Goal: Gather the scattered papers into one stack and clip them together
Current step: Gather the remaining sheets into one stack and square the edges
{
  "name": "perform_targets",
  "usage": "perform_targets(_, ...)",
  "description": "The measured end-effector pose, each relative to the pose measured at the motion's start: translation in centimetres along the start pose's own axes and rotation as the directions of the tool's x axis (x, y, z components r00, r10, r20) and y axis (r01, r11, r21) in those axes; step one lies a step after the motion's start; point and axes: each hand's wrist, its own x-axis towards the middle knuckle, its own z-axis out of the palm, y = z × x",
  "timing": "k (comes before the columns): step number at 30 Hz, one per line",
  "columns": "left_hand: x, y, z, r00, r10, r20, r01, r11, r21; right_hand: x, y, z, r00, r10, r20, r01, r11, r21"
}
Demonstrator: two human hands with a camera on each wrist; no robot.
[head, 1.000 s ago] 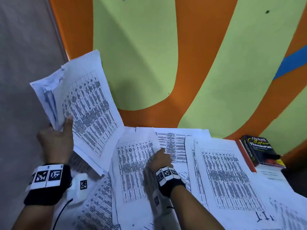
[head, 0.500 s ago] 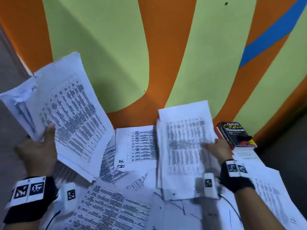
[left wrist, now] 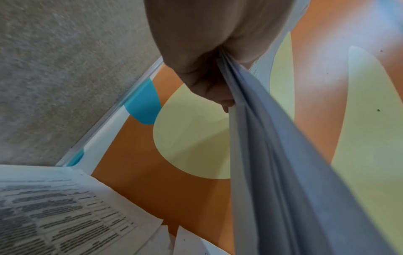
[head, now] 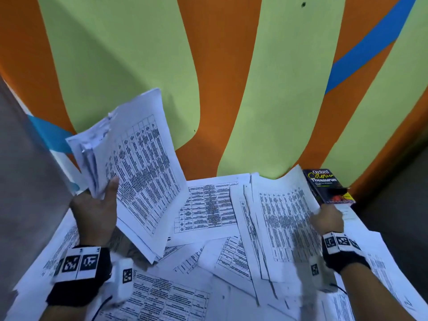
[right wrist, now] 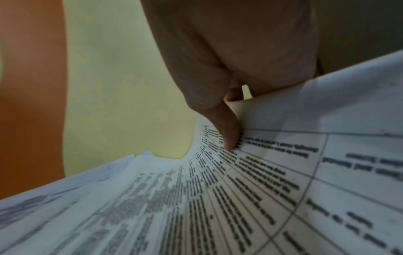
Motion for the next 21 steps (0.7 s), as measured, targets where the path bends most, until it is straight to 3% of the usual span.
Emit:
perform_targets(4,-0.7,1.3,0.4,1.000,-0.005,0.008,0.006,0.999,-0.052,-2.0,-1.3,-3.4,0.959,-0.274,-0.074,0.282,0.949,0.142)
perform_targets(9,-0.5,0.0,0.4,0.997,-0.058,0.043,0.059,0.998,-0.038,-3.2,-3.0,-9.5,0.914,-0.406,0.011,0.370,0.845,0.387)
perform_targets(12,-0.5,-0.6,0.7,0.988,-0.119,0.097,0.126,0.990,-0.061,-4.3,-4.1,-13.1,0.896,-0.437,0.085,0.257,0.663,0.704)
perform_targets(15,-0.8,-0.4,1.6,0.960,-0.217,0.176,0.234,0.969,-0.084,-4.9,-5.6,-14.1,0.848,-0.471,0.243,-0.029,0.416,0.909)
perform_targets(18,-1.5,0.6,2.8,0.922,-0.269,0.279,0.304,0.948,-0.090,-5.5,-6.9,-11.4,0.753,-0.509,0.417,-0.224,0.396,0.890)
perform_targets(21,-2.5,1.6,4.0,0.867,-0.263,0.423,0.322,0.944,-0.072,-6.8,-7.9,-6.9,0.693,-0.508,0.512,-0.333,0.404,0.852)
